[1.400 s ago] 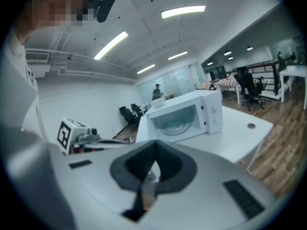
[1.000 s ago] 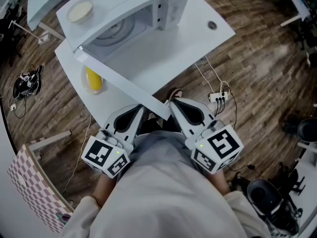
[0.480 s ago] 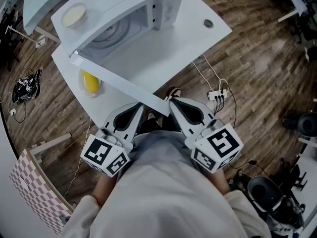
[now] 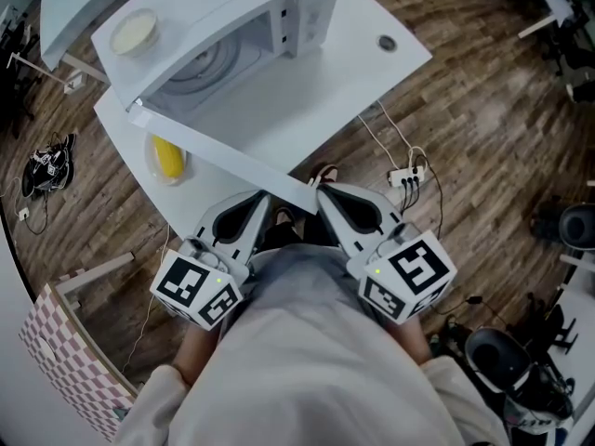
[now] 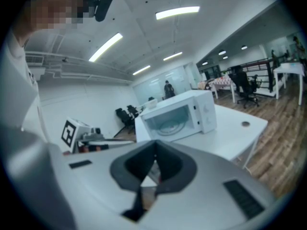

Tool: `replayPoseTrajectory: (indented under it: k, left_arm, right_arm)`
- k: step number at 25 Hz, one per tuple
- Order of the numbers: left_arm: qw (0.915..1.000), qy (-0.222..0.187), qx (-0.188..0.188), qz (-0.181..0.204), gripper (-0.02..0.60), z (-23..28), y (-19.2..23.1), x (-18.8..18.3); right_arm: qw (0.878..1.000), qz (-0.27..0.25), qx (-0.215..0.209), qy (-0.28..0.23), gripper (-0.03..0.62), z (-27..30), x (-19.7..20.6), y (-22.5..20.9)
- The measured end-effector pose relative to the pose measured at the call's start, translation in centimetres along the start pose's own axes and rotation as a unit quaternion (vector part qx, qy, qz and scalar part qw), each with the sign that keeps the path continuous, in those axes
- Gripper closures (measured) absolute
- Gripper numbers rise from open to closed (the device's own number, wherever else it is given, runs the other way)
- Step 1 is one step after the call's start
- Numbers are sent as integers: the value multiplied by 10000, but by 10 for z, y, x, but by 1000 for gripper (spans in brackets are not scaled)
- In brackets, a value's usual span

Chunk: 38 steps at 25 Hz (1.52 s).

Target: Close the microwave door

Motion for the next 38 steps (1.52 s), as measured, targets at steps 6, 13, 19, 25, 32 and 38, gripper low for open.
replayPoseTrajectory:
  k: [6,13,19,25,32,38]
  left_arm:
    - [10000,-12,36,-27,565,3,1,0]
    - [10000,2,55,-25,566,9,3,-3]
    - [9999,-43,87,-102,565,15,6,-5]
    - [9999,5,-29,-123,566,21,13,-6]
    - [9997,9,35,-243,566,23,20,-9]
    - [9995,3,98,-297,566,26,22,-10]
  right_arm:
    - [10000,44,10,-13,572,0,0,-2]
    - [10000,67,6,-8,572,2,-1,-2]
    - [9999,131,47,-18,573,3,-2,-4]
    - [9998,156,87,-12,572,5,-4,-7]
    - [9999,151,80,16,572,12,-6,-7]
    - [9999,132,85,13,573,15,-10,-7]
Point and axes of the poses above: the fingertips, and each gripper's own axes: z forward along the fingers, y to its left, x out of its underside, the point moved 3 cm from there along -z, backward along the fingers, and after that the axes turned 14 degrees about x, right-handed, at the moved point
